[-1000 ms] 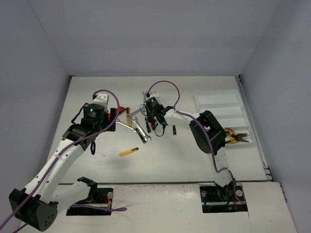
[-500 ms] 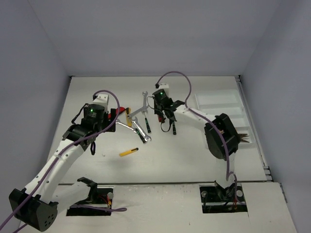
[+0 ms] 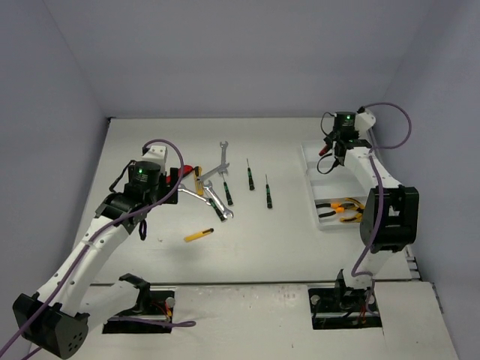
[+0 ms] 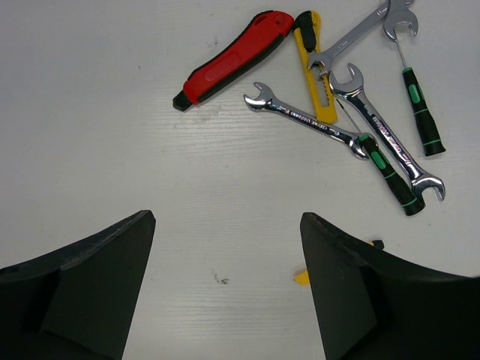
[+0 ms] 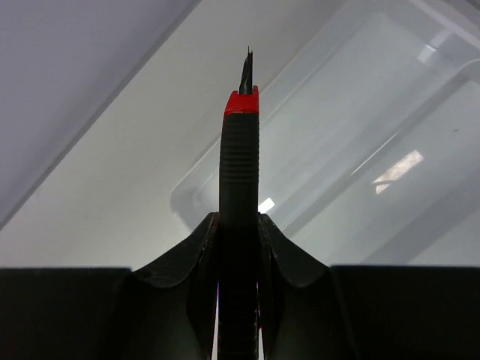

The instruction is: Sort the tools into containers

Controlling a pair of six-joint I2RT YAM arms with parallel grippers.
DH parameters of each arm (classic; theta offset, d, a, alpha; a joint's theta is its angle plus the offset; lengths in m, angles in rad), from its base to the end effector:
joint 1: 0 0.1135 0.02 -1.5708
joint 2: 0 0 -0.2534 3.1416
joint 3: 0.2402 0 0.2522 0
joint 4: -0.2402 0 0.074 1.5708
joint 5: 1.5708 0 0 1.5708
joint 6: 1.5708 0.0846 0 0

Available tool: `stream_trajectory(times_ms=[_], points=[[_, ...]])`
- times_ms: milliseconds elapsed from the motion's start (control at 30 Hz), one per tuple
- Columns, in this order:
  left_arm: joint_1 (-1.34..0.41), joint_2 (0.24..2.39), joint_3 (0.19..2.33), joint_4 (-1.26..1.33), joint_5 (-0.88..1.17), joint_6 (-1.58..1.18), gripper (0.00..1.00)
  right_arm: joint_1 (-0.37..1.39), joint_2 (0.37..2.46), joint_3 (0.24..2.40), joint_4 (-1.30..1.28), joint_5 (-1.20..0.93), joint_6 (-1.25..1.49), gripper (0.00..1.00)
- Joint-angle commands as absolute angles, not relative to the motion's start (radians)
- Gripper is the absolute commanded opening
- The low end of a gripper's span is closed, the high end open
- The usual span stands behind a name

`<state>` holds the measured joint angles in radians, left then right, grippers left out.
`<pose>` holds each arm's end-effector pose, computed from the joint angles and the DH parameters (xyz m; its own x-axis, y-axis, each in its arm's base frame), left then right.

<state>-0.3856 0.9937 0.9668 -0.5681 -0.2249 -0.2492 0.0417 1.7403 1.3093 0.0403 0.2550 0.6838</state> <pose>0.2460 -0.0795 0.2915 -0.5515 -0.0356 -0.8334 0.0614 0.9946 -0.0831 0.4550 -0.0024 0.2561 -0.1732 0.6046 -0.7775 0.3898 0.7670 0.5097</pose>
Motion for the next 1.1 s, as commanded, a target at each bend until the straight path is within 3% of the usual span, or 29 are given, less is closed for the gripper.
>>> stream_trajectory(times_ms=[0,500,1067], points=[[-0.376,0.983,0.991,-0.540,-0.217,-0.265,0.75,-0.017,1.789,1.352,0.095,0.245,0.834,0.00],[-0.377,0.988,0.988,-0.541,-0.217,-0.265,0.75,-0.123,2.019,1.500,0.104,0.219,1.032,0.00],[-0.377,0.998,0.993,-0.545,-0.204,-0.264,0.75,-0.127,2.037,1.501,0.103,0.276,1.018,0.39]])
